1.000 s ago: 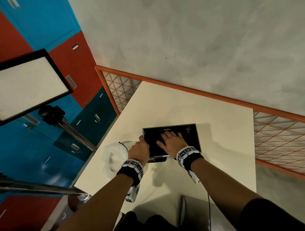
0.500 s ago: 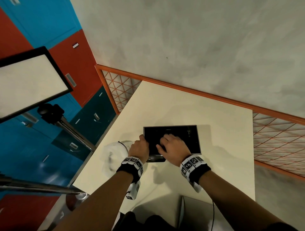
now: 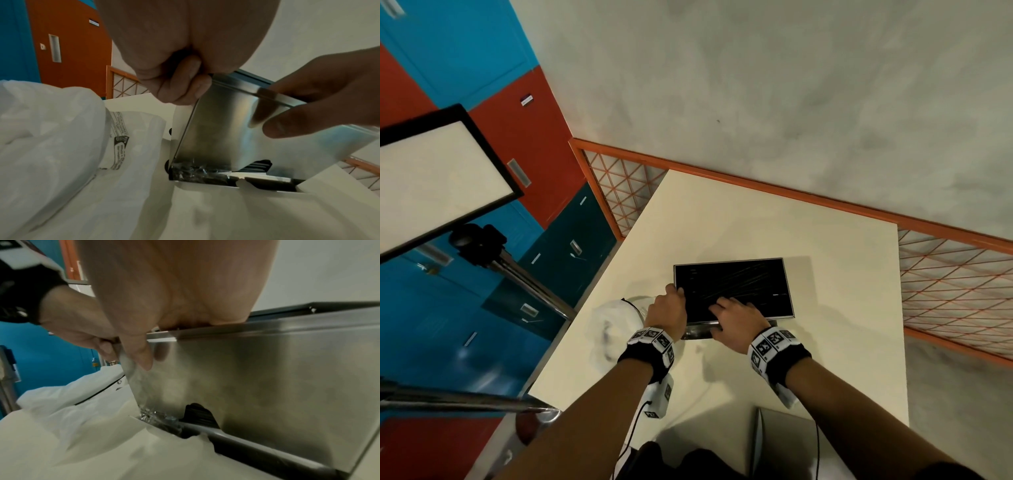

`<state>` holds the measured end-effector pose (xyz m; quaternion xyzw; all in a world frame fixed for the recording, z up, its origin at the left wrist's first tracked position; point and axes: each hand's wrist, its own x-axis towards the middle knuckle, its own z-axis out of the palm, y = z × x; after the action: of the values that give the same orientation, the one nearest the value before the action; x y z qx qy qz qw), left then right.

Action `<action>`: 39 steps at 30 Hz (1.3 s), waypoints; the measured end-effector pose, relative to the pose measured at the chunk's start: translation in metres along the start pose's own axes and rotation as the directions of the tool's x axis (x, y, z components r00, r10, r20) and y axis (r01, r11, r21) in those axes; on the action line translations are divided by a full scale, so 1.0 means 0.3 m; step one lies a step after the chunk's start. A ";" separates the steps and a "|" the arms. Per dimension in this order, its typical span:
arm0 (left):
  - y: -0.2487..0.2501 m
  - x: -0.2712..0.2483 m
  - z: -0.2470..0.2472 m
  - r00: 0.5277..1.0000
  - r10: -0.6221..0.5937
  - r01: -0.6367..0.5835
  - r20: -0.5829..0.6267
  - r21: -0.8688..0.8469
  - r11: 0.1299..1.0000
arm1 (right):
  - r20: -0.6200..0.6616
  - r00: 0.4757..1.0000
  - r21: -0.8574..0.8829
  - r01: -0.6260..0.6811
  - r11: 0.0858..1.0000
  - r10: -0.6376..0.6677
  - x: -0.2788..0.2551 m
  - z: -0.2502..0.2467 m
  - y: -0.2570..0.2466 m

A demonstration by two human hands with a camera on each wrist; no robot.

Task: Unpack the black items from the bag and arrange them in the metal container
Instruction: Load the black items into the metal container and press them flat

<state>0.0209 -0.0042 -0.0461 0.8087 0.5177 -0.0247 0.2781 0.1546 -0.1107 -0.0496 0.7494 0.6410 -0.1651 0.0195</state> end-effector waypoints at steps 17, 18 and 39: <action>0.017 0.055 0.003 0.995 -0.102 0.102 0.007 -0.043 0.994 | 0.199 0.974 -0.040 -0.104 0.994 0.110 0.061 -0.072 0.001; 0.017 0.058 0.002 0.995 -0.098 0.098 0.003 -0.039 0.994 | 0.206 0.972 -0.038 -0.107 0.994 0.112 0.064 -0.078 0.001; 0.015 0.078 0.005 0.994 -0.105 0.106 0.008 -0.062 0.992 | -0.103 0.995 0.093 0.014 0.996 -0.004 0.161 -0.092 0.100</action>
<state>0.0361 0.0130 -0.0530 0.7711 0.5596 -0.0252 0.3028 0.1957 -0.0632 -0.0423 0.7541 0.6359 -0.1563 -0.0495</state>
